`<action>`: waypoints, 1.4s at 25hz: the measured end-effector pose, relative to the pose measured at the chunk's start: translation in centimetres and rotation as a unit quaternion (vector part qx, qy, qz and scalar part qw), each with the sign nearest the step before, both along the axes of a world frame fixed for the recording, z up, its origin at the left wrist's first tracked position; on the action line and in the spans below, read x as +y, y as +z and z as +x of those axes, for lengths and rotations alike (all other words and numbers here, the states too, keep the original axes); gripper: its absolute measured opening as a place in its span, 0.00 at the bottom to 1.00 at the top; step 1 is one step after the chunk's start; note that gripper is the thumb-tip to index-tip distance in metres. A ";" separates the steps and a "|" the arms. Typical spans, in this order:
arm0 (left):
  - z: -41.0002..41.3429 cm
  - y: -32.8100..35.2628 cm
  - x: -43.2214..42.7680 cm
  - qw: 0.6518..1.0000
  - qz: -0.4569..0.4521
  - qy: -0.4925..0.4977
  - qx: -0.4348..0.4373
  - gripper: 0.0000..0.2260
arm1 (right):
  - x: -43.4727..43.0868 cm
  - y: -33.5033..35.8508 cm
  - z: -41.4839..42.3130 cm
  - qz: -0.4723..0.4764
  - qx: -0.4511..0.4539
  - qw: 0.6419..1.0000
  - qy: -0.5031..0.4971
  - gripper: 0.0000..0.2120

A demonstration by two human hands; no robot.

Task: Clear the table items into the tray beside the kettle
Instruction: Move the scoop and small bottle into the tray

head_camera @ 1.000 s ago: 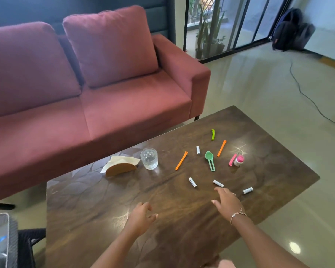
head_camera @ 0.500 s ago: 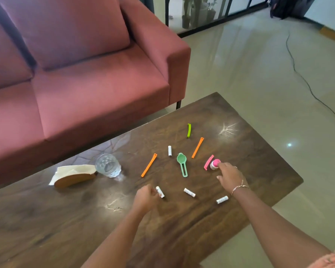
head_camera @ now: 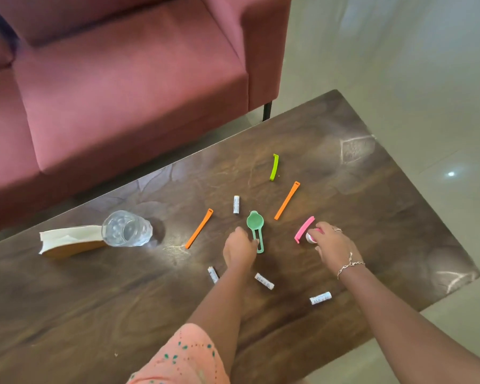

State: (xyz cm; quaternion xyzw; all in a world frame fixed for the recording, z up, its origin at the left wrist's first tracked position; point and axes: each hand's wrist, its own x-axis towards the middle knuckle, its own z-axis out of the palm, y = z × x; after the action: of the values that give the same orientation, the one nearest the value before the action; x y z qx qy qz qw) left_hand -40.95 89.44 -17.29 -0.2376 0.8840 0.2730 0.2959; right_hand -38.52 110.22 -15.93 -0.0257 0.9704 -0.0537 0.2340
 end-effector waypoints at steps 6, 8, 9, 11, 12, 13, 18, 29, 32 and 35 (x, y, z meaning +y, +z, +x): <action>-1.3 -2.1 2.0 0.998 -0.045 0.008 -0.039 0.12 | 0.1 -1.2 0.3 -0.052 0.084 0.995 -0.022 0.11; -1.4 -2.0 2.0 0.997 -0.041 0.018 -0.064 0.10 | 0.1 -0.2 0.6 -0.084 0.122 0.988 -0.054 0.10; -1.5 -1.9 1.9 0.996 -0.026 0.040 -0.070 0.08 | 0.2 0.4 0.7 -0.093 0.150 0.982 -0.060 0.11; -1.2 -1.4 1.5 0.995 -0.005 0.074 -0.068 0.08 | 0.0 1.8 1.3 -0.099 0.198 0.973 -0.058 0.14; -0.8 -1.1 1.2 0.994 -0.001 0.087 -0.061 0.08 | -0.3 2.4 1.7 -0.104 0.210 0.971 -0.056 0.15; -0.4 -0.9 1.1 0.993 0.005 0.103 -0.056 0.09 | -0.6 3.0 2.1 -0.110 0.225 0.967 -0.053 0.16; -0.5 -1.7 2.7 0.987 0.021 0.147 -0.069 0.16 | -1.6 3.6 3.0 -0.121 0.265 0.955 -0.056 0.13; 3.8 6.2 -3.1 0.977 0.114 0.168 0.063 0.16 | -3.4 8.7 4.9 -0.165 0.324 0.931 0.016 0.15; 7.9 8.5 -8.3 0.967 0.147 0.182 0.101 0.13 | -4.9 11.1 6.2 -0.178 0.343 0.922 0.023 0.14; 12.3 10.0 -13.7 0.959 0.145 0.198 0.140 0.09 | -8.7 12.7 7.8 -0.185 0.360 0.913 0.044 0.12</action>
State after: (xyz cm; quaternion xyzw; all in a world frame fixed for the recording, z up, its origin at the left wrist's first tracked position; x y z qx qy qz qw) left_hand -28.70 75.72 -7.33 -0.3213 0.8029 0.4821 0.1402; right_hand -30.73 101.49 -3.26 -0.1287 0.9594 -0.2095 -0.1381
